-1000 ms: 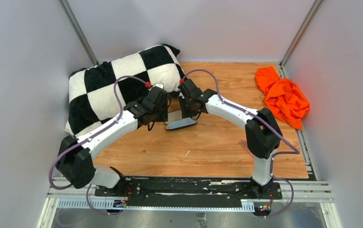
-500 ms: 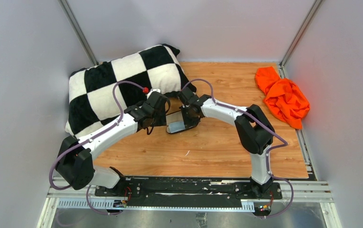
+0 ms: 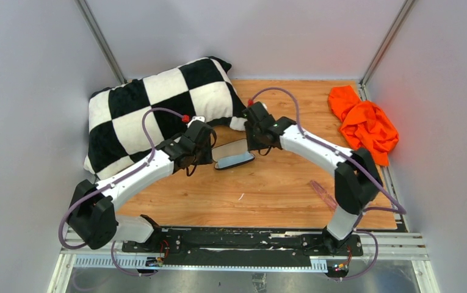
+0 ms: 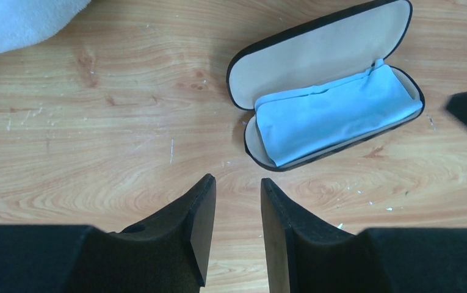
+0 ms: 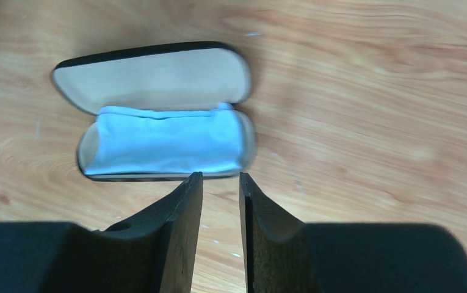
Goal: Organize the sunglasses
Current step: Place the glasses cleaning cloth in the sunglasses case, then adjust the sunglasses at the center of the board.
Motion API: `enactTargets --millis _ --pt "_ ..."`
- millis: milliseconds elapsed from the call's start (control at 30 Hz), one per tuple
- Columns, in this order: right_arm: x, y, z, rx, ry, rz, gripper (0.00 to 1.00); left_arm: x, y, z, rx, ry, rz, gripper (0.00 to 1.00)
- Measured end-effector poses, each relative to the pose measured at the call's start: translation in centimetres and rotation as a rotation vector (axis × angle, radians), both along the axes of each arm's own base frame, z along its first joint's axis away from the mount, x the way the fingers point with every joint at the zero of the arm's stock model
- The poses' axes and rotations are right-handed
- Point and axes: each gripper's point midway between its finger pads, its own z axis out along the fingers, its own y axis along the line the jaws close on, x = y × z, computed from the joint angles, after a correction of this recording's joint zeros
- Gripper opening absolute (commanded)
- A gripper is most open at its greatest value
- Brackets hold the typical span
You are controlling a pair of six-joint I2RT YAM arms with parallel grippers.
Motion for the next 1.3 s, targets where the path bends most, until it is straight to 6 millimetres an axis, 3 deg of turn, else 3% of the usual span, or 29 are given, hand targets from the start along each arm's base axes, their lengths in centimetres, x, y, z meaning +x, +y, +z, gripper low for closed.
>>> enactTargets --millis 100,267,333,400,533,733,833,1033,1300 --pt "0.7 -3.7 1.9 -0.001 -0.051 -0.076 0.36 -0.5 0.1 0.1 -0.018 -0.008 -0.007 0.42" --pt "0.8 -12.0 4.0 0.01 -0.116 -0.258 0.41 -1.2 0.0 -0.3 -0.042 -0.004 -0.03 0.44" --pt "-0.3 -15.7 4.0 0.013 -0.123 -0.338 0.43 -1.4 -0.4 -0.4 -0.05 0.003 -0.055 0.45" --pt "-1.9 -19.3 3.6 0.01 -0.12 -0.418 0.53 -1.4 -0.6 -0.3 -0.053 0.001 -0.081 0.45" --pt "-5.8 -25.2 2.9 -0.005 -0.088 -0.556 0.58 -1.1 -1.0 0.0 -0.04 -0.004 -0.121 0.45" --pt "-8.3 -31.4 3.8 0.082 -0.057 -0.782 0.57 -0.5 -2.6 0.3 -0.074 0.002 -0.169 0.45" --pt "-8.7 -31.9 2.3 0.146 0.023 -0.839 0.57 -0.7 -3.0 0.2 -0.091 0.006 -0.182 0.45" --pt "-10.1 -30.1 -2.5 0.284 0.296 -0.888 0.6 -1.7 -3.5 -0.3 -0.118 0.024 -0.204 0.45" --pt "-12.6 -27.4 -4.0 0.411 0.38 -0.971 0.58 -3.1 -4.0 -1.1 -0.157 0.062 -0.23 0.46"
